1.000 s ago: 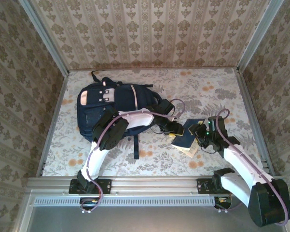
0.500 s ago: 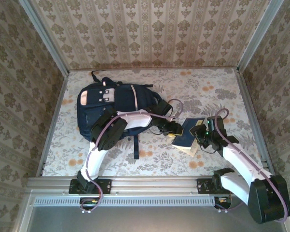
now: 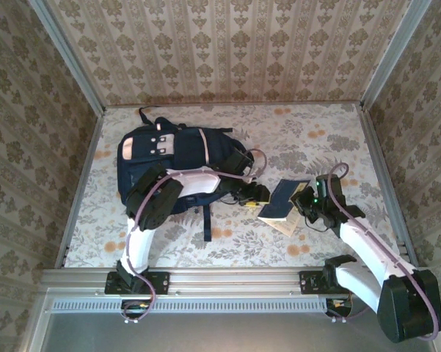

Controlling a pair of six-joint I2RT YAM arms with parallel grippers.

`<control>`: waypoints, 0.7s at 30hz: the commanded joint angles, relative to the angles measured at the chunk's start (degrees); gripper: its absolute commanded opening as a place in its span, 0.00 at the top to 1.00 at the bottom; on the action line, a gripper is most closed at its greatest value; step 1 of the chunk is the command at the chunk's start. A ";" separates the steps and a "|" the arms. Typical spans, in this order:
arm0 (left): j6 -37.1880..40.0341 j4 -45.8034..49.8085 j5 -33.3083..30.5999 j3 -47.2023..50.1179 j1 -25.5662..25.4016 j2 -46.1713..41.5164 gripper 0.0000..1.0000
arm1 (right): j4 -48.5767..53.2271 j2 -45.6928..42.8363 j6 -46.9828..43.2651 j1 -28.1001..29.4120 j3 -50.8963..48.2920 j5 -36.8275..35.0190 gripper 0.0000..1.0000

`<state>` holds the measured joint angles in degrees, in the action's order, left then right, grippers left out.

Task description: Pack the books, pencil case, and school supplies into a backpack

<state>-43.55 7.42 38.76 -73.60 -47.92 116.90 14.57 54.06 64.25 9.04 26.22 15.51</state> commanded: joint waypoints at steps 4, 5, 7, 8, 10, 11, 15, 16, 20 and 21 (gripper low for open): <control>-8.91 -9.86 4.24 7.78 5.48 -12.71 0.36 | -3.31 -3.50 -1.44 0.32 6.08 7.58 1.00; -9.73 -10.70 4.86 8.56 6.08 -14.15 0.36 | -5.44 -3.79 -1.00 0.29 6.15 8.94 1.00; -9.89 -10.21 6.15 8.63 6.83 -16.09 0.35 | -10.11 -4.16 -0.61 0.36 6.14 11.67 1.00; -10.17 -10.15 7.01 8.64 7.11 -16.86 0.35 | -12.24 -4.33 -0.61 0.36 6.33 12.82 1.00; -11.28 -11.61 8.94 8.80 7.37 -18.41 0.34 | -14.91 -4.25 -1.20 0.45 6.97 14.96 1.00; -11.80 -12.48 9.79 8.74 7.47 -19.18 0.34 | -16.18 -4.07 -1.72 0.45 7.38 16.23 1.00; -8.89 -8.78 10.15 7.24 7.96 -21.04 0.33 | -20.59 -3.05 -1.16 0.62 8.20 20.22 1.00; -8.75 -8.72 10.20 7.40 8.30 -21.28 0.33 | -21.69 -2.93 -0.80 0.76 8.06 20.89 1.00; -10.90 -11.83 10.91 9.61 10.11 -22.32 0.34 | -25.81 -3.04 0.91 1.47 7.66 22.17 1.00; -12.02 -13.41 11.63 10.01 10.38 -22.47 0.35 | -26.60 -3.01 1.05 1.80 7.51 22.29 1.00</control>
<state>-53.67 -2.98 48.14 -65.01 -38.54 96.27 -4.97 51.27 63.94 10.09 32.16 34.17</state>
